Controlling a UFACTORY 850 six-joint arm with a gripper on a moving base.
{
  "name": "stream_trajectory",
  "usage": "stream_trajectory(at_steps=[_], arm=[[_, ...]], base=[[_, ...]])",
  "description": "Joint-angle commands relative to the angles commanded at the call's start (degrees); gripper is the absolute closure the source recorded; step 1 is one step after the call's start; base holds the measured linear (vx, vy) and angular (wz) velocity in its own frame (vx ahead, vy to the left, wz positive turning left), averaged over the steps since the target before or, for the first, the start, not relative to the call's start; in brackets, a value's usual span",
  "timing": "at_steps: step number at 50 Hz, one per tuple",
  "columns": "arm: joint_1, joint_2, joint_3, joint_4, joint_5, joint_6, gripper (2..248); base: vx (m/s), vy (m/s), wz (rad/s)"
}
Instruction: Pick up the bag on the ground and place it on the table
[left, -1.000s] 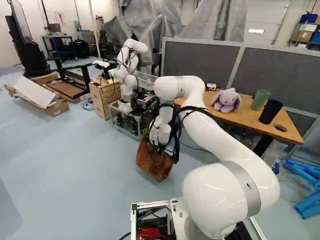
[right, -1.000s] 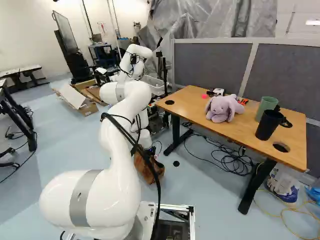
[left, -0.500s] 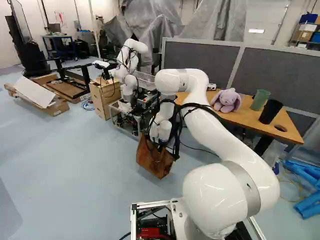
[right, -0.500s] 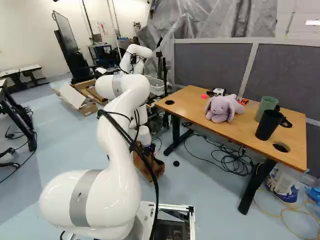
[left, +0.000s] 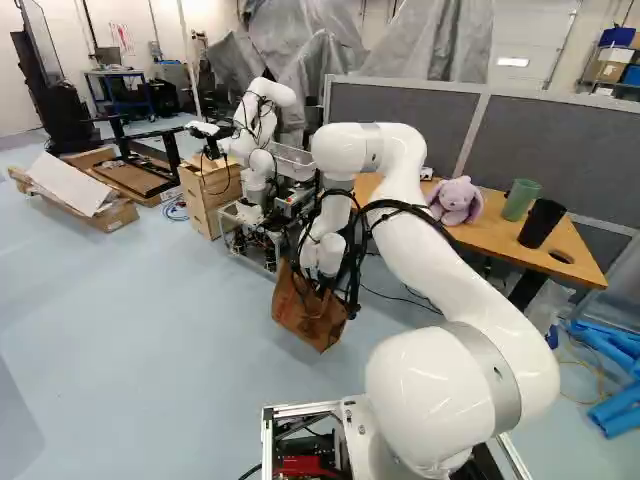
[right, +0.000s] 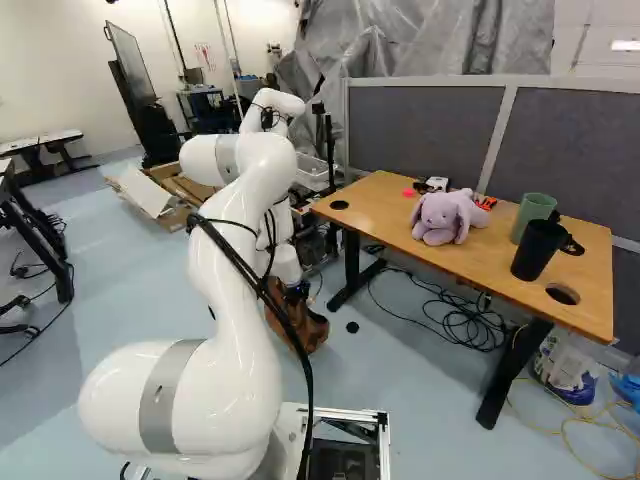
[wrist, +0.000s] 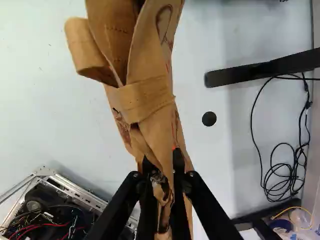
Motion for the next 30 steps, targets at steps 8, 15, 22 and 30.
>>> stream_trajectory(at_steps=[8,15,22,30], arm=[[0.0,1.8,1.3,0.0,0.0,0.0,225],[0.0,3.3,2.4,0.0,0.0,0.0,225],[0.0,4.8,3.5,0.0,0.0,0.0,225],[0.0,6.6,4.7,0.0,0.0,0.0,225]], base=[[0.000,0.000,0.000],[0.000,0.000,0.000],[0.000,0.000,0.000],[0.000,0.000,0.000]])
